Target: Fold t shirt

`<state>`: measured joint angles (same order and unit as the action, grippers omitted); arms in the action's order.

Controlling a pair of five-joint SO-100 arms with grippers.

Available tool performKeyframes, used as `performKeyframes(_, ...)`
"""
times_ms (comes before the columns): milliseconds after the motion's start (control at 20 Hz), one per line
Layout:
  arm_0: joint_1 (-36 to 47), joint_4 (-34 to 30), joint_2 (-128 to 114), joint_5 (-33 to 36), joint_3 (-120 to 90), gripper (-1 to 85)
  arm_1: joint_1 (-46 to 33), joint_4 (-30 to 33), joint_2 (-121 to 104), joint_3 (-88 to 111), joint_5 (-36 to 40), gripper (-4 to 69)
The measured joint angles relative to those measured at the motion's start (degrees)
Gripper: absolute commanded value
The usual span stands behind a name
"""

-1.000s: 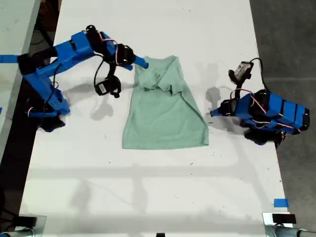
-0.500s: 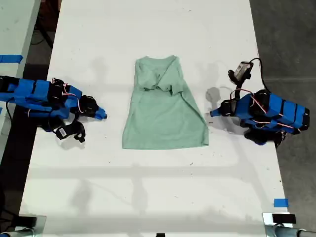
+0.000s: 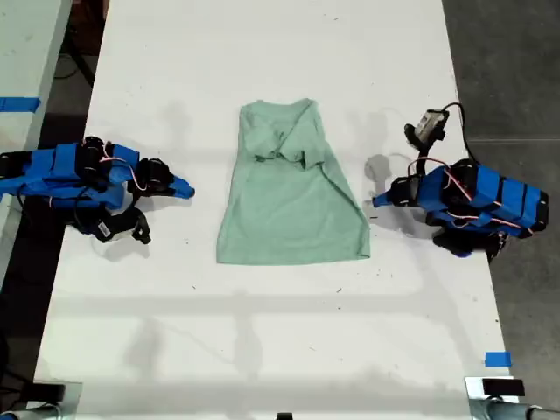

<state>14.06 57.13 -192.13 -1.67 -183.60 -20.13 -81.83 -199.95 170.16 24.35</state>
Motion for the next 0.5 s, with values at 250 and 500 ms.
performKeyframes(250, 0.0, 0.0, 0.8, -0.2, 0.0, 0.0, 0.0, 0.0, 0.0, 0.0, 0.0, 1.5)
performKeyframes(500, 0.0, 0.0, 0.8, -0.4, 0.0, 0.0, 0.0, 0.0, 0.0, 0.0, -0.4, 1.5)
